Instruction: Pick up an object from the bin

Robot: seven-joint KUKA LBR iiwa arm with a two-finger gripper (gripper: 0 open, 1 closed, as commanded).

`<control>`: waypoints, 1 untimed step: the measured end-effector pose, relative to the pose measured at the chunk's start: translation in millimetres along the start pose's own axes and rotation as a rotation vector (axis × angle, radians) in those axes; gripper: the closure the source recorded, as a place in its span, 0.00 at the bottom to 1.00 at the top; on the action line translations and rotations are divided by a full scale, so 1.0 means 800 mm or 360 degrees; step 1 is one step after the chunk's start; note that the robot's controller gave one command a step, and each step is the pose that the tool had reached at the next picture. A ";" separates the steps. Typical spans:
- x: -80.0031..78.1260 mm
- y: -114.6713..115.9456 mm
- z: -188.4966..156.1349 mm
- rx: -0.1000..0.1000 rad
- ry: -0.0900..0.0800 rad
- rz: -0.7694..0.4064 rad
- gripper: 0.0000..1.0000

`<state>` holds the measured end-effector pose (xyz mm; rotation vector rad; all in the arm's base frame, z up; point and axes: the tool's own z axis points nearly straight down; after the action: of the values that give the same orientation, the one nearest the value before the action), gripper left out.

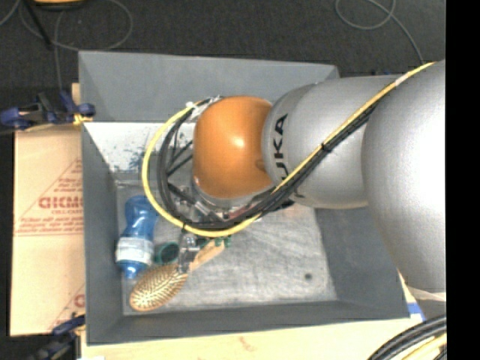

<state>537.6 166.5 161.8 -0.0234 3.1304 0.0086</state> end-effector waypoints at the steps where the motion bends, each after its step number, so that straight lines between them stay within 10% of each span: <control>1: -0.021 -0.009 0.104 0.0003 0.0035 -0.0078 1.00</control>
Offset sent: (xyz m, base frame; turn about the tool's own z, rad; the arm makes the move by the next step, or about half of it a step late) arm 0.0000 0.0000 0.0000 0.0000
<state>555.2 160.1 78.7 -0.1010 3.1505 0.0049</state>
